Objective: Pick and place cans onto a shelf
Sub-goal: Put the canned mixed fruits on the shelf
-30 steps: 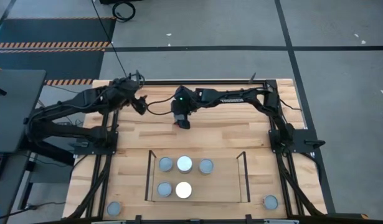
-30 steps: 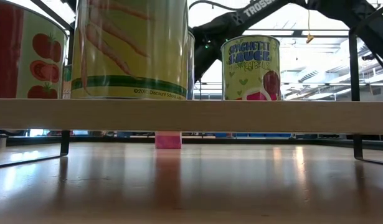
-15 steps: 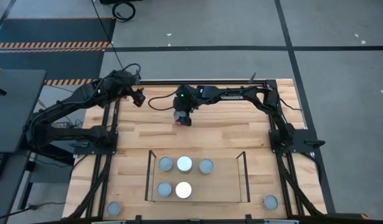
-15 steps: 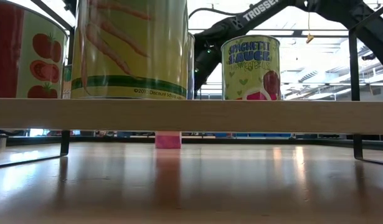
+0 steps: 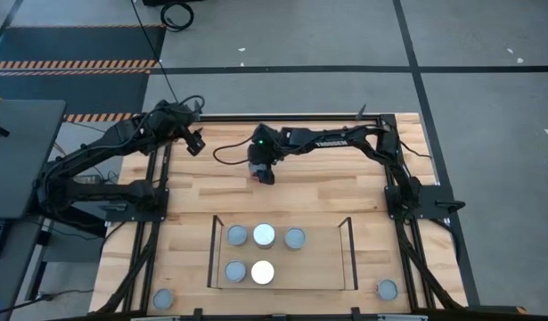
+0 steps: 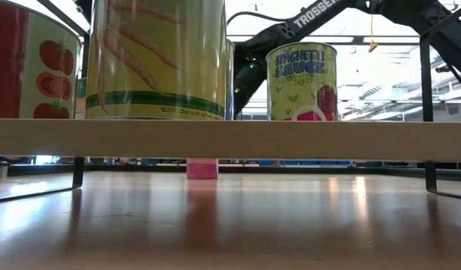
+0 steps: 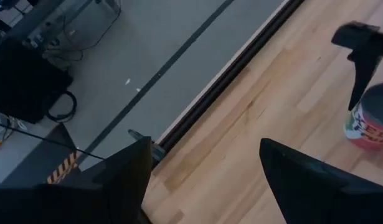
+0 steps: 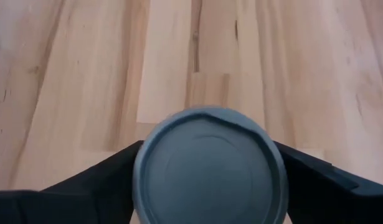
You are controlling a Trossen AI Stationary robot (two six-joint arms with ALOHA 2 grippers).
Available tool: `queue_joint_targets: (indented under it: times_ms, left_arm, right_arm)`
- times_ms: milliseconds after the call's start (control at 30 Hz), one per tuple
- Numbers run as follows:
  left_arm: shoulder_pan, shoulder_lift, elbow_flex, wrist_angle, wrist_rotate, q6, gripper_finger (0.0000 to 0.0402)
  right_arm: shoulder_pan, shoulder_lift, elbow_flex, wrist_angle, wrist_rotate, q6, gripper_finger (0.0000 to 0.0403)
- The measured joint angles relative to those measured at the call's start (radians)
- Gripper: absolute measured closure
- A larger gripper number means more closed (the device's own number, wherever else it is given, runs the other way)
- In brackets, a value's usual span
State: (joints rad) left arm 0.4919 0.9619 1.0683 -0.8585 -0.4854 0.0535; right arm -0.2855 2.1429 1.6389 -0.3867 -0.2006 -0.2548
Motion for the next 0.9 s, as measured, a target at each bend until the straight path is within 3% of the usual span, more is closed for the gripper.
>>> queue_joint_targets:
  times_ms: [133, 400, 633, 900]
  left_arm:
    - [-0.002, 0.0, 0.0, 0.001, 0.0, 0.004, 0.0102]
    - [-0.002, 0.0, 0.0, 0.009, 0.0, 0.004, 0.0102]
    - [-0.002, 0.0, 0.0, 0.036, 0.0, 0.003, 0.0102]
    - [-0.002, 0.0, 0.0, 0.037, 0.001, 0.003, 0.0102]
  right_arm:
    - [0.013, -0.012, 0.086, -0.153, -0.005, -0.011, 0.0111]
    - [0.103, -0.133, 0.266, -0.394, -0.1, -0.044, 0.0112]
    - [0.308, -0.273, 0.332, -0.572, -0.161, -0.334, 0.0109]
    - [0.542, -0.254, 0.326, -0.574, -0.167, -0.353, 0.0105]
